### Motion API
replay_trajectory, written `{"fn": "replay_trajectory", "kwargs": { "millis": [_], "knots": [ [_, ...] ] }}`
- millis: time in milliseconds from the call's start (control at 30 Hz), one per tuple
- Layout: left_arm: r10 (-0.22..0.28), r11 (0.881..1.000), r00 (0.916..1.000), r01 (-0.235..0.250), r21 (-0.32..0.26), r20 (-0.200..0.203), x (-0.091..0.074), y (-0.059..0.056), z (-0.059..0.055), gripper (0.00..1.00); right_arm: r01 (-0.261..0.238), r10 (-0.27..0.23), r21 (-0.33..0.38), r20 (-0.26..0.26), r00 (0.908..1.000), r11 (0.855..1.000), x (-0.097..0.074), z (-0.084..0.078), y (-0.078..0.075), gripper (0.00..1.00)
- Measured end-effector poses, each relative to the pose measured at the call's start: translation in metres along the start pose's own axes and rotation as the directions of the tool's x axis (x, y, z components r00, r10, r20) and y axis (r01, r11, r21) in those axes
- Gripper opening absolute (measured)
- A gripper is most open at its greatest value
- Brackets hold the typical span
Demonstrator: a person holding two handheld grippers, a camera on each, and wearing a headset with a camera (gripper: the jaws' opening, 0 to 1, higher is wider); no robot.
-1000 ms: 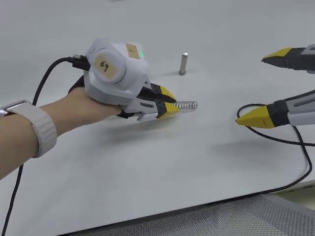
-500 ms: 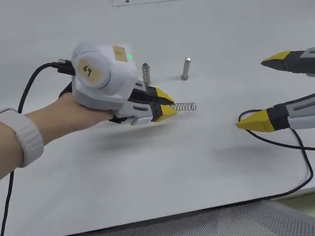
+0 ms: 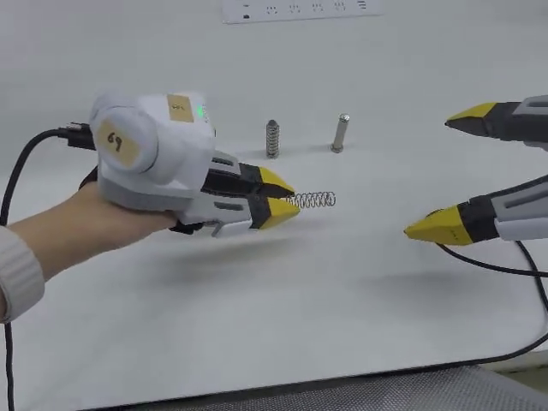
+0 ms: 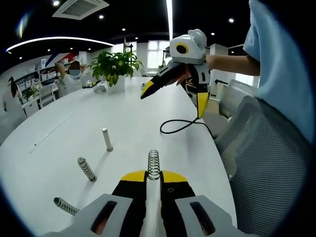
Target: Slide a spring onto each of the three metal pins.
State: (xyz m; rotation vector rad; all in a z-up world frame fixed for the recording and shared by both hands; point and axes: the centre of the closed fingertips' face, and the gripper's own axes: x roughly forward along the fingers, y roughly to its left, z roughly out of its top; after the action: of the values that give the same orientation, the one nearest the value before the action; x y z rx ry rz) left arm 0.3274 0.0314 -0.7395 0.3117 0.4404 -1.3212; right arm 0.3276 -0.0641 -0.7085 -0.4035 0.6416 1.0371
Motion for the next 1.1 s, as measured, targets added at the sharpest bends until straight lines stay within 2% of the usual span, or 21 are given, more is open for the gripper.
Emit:
{"fn": "replay_trajectory", "kwargs": {
  "millis": [200,367,700,867,1100],
  "knots": [
    [0.023,1.0,0.9997,-0.023,-0.008,0.001,-0.012,-0.004,-0.005,0.02,-0.027,0.027,-0.022,0.004,0.9996,0.999,0.006,0.008,0.011,0.87],
    [0.045,0.999,0.9988,-0.045,-0.023,0.017,-0.024,-0.009,-0.006,0.02,-0.072,0.072,-0.055,-0.001,0.9974,0.996,0.014,0.013,0.026,0.86],
    [0.065,0.997,0.997,-0.063,-0.035,0.042,-0.036,-0.02,-0.006,0.02,-0.123,0.123,-0.104,-0.011,0.9923,0.987,0.027,0.022,0.034,0.83],
    [0.07,0.997,0.9959,-0.068,-0.041,0.057,-0.04,-0.024,-0.004,0.02,-0.155,0.152,-0.141,-0.029,0.988,0.978,0.032,0.026,0.041,0.81],
    [0.068,0.997,0.9951,-0.065,-0.045,0.072,-0.043,-0.026,-0.001,0.02,-0.202,0.196,-0.192,-0.046,0.9794,0.96,0.039,0.033,0.051,0.72]
  ]
}}
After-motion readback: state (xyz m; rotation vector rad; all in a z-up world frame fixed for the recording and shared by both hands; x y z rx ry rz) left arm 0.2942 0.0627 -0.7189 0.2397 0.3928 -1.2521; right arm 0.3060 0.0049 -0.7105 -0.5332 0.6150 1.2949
